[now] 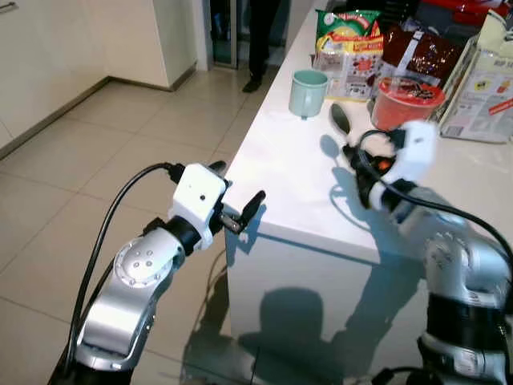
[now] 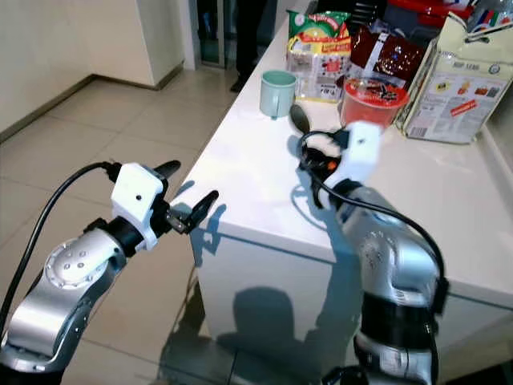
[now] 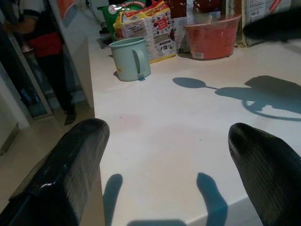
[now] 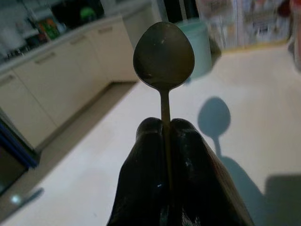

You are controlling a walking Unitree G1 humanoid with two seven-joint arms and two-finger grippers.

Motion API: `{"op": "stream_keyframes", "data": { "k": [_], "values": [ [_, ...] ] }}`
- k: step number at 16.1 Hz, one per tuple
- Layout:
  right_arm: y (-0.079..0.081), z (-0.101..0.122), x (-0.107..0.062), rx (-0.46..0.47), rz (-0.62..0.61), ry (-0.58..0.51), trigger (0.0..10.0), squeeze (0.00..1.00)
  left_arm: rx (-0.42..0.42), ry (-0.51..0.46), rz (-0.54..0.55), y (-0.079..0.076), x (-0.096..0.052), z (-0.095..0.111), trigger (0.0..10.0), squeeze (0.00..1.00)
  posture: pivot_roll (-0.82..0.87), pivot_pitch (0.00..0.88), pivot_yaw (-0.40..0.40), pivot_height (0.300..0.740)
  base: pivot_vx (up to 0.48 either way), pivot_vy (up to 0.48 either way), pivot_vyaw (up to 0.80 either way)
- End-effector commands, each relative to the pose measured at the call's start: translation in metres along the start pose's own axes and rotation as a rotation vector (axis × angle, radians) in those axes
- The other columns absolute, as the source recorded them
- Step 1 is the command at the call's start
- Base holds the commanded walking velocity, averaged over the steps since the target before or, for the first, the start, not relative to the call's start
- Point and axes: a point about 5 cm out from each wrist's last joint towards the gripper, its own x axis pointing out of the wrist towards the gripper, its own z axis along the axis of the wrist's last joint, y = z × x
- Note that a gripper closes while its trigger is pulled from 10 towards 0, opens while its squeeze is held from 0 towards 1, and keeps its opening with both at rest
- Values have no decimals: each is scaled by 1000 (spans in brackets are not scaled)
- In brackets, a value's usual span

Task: Setting the table

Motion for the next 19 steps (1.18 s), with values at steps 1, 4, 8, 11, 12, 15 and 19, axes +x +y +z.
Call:
{"op": "stream_keyframes", "data": {
  "k": [1,4,8,11,12,15,19],
  "values": [
    [4,7,-8,8,7,-61,10000,0,9,-6,6,1,2,2,10000,0,39,0,-22,740,0,0,0],
    [7,6,-14,-2,-7,-108,10000,0,13,-4,-3,-2,1,1,10000,0,43,0,-28,740,0,0,0],
    [10,7,-15,-21,2,-129,10000,0,15,1,4,-1,1,1,10000,0,44,0,-34,740,-186,0,0],
    [11,4,-17,-37,-8,-137,10000,0,18,4,7,-1,1,0,10000,0,41,0,-32,740,-255,0,0],
    [11,3,-17,-38,-11,-134,10000,0,19,4,6,-1,1,0,10000,0,42,0,-32,740,-277,0,0],
    [10,2,-17,-42,-16,-139,10000,0,23,5,10,0,1,0,10000,0,42,0,-33,740,-280,0,0],
    [10,-4,-20,-79,-19,-136,10000,0,27,11,21,3,2,-1,10000,0,43,0,-30,740,-272,0,0]
  ]
}}
